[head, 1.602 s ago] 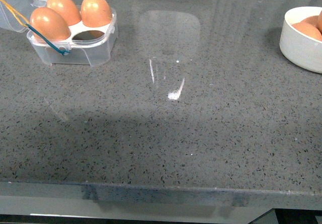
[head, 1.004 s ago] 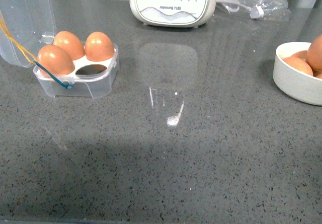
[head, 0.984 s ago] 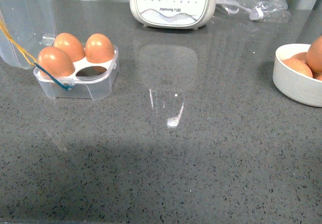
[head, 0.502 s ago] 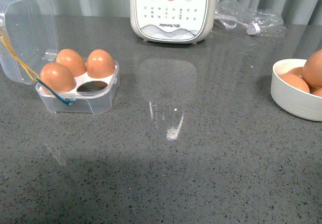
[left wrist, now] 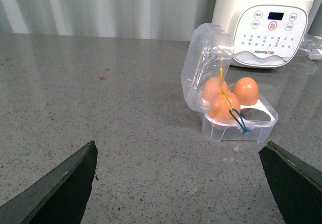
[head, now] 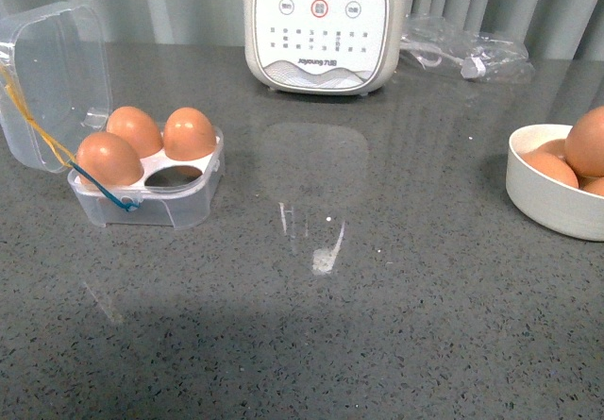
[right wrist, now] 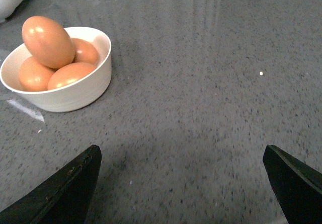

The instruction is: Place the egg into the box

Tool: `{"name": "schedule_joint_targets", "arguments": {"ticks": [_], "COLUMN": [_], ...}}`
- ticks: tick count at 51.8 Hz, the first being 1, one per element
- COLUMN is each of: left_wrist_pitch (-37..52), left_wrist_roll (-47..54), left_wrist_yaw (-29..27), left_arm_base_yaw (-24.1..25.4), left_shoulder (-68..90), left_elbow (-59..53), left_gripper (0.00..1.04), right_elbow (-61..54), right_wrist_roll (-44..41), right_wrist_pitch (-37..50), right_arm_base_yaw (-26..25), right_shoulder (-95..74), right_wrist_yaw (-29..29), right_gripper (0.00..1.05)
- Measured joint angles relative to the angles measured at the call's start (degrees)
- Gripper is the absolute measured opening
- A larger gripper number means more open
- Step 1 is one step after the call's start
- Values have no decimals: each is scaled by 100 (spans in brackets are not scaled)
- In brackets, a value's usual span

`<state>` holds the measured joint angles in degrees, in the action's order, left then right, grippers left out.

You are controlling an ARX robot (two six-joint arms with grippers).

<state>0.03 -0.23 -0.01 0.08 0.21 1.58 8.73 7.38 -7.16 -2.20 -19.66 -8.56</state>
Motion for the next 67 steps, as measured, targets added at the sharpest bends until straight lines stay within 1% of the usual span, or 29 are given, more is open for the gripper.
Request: {"name": "schedule_joint_targets", "arguments": {"ticks": [1, 4, 7, 10, 14, 21, 25, 33, 42, 58, 67], "left_wrist_pitch": [0, 0, 0, 0, 0, 0, 0, 0, 0, 0, 0], "left_wrist_roll": [-2, -2, 0, 0, 0, -2, 0, 0, -2, -2, 0], "left_wrist_yaw": [0, -2, -2, -2, -2, -2, -2, -2, -2, -2, -2], "left_arm_base_yaw": [0, 0, 0, 0, 0, 0, 0, 0, 0, 0, 0], "left_shoulder": [0, 2, 0, 0, 0, 0, 0, 0, 0, 0, 0], "left_elbow": [0, 0, 0, 0, 0, 0, 0, 0, 0, 0, 0], "left_gripper": [98, 98, 98, 98, 98, 98, 98, 98, 98, 98, 98], "right_elbow": [98, 308, 446, 664, 848, 1115, 1268, 1567, 1858, 2496, 2645], "right_wrist_roll": [-151, -431, -586, -778, -973, -1027, -1023, -1027, -1141, -1346, -1480], "right_wrist_pitch": [313, 876, 1217, 1696, 2243, 2638, 2728, 2756, 2782, 2817, 2855], "right_arm_base_yaw": [-116, -308, -387, -457, -455, -348, -260, -26, 197, 310, 411], "right_shoulder": [-424, -1189, -1626, -2343, -3163, -3884, -4113, -4452, -4787, -5591, -5908], "right_wrist_yaw": [120, 518, 758, 1123, 1305, 1545, 1755, 1943, 1915, 1891, 1829], "right_gripper": [98, 98, 98, 98, 98, 98, 98, 98, 98, 98, 98]}}
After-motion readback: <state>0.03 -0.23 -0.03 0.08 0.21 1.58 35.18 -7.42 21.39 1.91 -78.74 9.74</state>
